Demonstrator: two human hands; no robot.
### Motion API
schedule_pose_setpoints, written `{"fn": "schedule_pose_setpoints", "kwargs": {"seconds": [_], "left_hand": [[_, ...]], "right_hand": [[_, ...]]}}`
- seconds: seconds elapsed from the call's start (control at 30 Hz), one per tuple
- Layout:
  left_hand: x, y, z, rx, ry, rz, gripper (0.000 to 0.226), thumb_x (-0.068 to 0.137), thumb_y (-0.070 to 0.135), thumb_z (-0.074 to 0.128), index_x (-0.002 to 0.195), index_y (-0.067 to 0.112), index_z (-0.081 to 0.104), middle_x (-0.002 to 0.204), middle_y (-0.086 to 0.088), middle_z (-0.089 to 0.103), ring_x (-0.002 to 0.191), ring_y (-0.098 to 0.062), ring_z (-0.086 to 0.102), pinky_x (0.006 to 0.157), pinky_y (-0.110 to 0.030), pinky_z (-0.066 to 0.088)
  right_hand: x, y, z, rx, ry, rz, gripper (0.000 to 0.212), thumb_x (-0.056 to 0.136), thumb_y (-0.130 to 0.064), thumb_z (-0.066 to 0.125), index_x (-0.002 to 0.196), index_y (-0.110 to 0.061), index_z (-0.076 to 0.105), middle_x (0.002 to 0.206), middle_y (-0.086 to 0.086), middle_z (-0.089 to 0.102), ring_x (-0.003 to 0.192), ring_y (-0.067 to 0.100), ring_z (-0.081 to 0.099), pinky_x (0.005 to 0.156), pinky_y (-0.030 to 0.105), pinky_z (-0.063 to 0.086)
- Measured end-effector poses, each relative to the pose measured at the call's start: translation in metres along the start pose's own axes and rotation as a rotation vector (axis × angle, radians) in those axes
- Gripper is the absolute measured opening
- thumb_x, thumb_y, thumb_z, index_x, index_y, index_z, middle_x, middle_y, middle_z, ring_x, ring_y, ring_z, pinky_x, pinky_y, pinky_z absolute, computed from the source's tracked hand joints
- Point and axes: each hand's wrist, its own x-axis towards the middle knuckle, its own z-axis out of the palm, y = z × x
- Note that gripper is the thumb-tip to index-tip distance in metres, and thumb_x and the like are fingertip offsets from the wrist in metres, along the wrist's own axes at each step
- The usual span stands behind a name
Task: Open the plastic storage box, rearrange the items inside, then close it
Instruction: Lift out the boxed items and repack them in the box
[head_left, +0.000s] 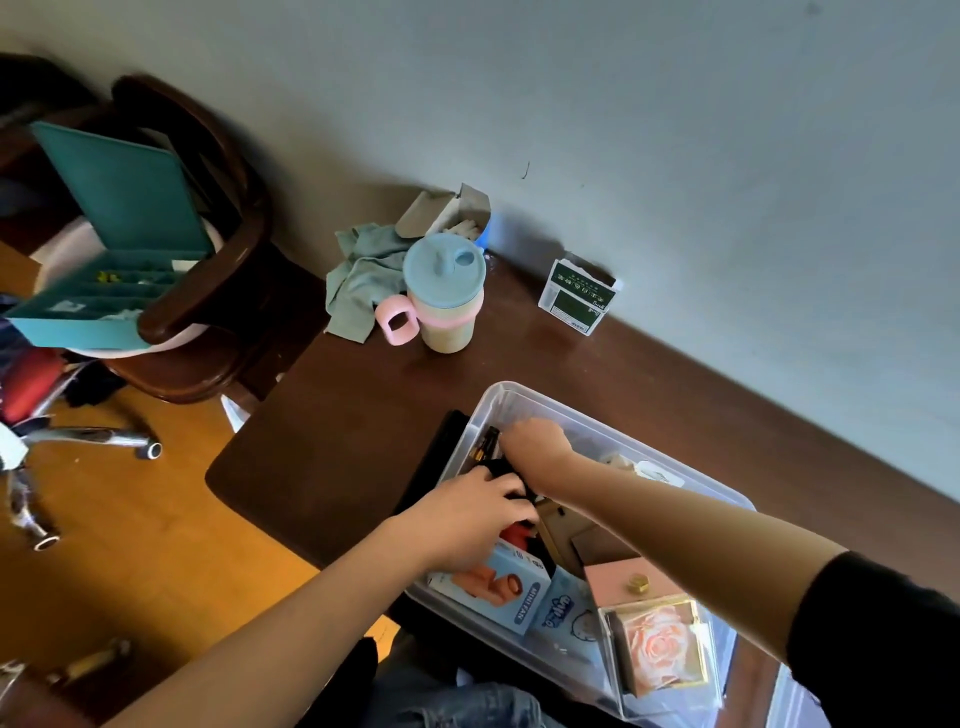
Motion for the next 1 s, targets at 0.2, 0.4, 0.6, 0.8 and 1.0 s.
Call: {"fn": "schedule_pose_setpoints", "kwargs": {"seconds": [0.2, 0.4, 0.6, 0.8, 1.0], "left_hand": [[-0.008, 0.002, 0.005, 0.063, 0.073, 0.023, 0.064, 0.081, 0.031, 0.072, 0.136, 0.029, 0.037, 0.145, 0.002, 0.025, 0.118, -0.026, 0.04, 0.092, -0.042, 0.048], [-0.014, 0.007, 0.01, -0.034, 0.191, -0.054, 0.06, 0.083, 0.011, 0.067, 0.135, 0.022, 0.038, 0.151, -0.002, 0.01, 0.131, -0.027, 0.035, 0.097, -0.04, 0.048], [-0.012, 0.01, 0.01, -0.05, 0.166, -0.116, 0.055, 0.085, 0.01, 0.064, 0.135, 0.017, 0.039, 0.15, -0.013, 0.02, 0.133, -0.03, 0.035, 0.1, -0.039, 0.042], [-0.011, 0.011, 0.012, -0.034, 0.145, -0.125, 0.054, 0.085, 0.012, 0.065, 0.134, 0.016, 0.041, 0.151, -0.013, 0.019, 0.138, -0.03, 0.027, 0.107, -0.042, 0.039], [-0.011, 0.012, 0.014, -0.024, 0.16, -0.133, 0.049, 0.087, 0.008, 0.059, 0.134, 0.014, 0.043, 0.15, -0.012, 0.021, 0.135, -0.029, 0.03, 0.103, -0.04, 0.04]], "right_hand": [[0.016, -0.005, 0.006, -0.007, 0.012, -0.002, 0.023, 0.095, -0.004, 0.045, 0.109, -0.009, 0.063, 0.107, 0.006, 0.066, 0.098, 0.024, 0.064, 0.072, 0.031, 0.05], [0.006, 0.004, 0.009, 0.051, 0.053, -0.093, 0.023, 0.095, -0.009, 0.044, 0.117, -0.006, 0.052, 0.104, 0.006, 0.066, 0.089, 0.026, 0.065, 0.061, 0.032, 0.045], [0.003, 0.016, 0.014, 0.059, 0.171, -0.301, 0.027, 0.097, -0.013, 0.039, 0.123, -0.006, 0.043, 0.107, 0.011, 0.063, 0.09, 0.032, 0.064, 0.063, 0.038, 0.046], [0.008, 0.012, 0.01, 0.04, 0.058, -0.32, 0.016, 0.094, -0.012, 0.048, 0.105, -0.01, 0.06, 0.099, 0.007, 0.067, 0.091, 0.025, 0.065, 0.069, 0.032, 0.047], [0.006, 0.011, 0.003, 0.035, 0.062, -0.331, 0.016, 0.093, -0.011, 0.048, 0.098, -0.008, 0.063, 0.099, 0.007, 0.068, 0.091, 0.025, 0.065, 0.068, 0.031, 0.047]]}}
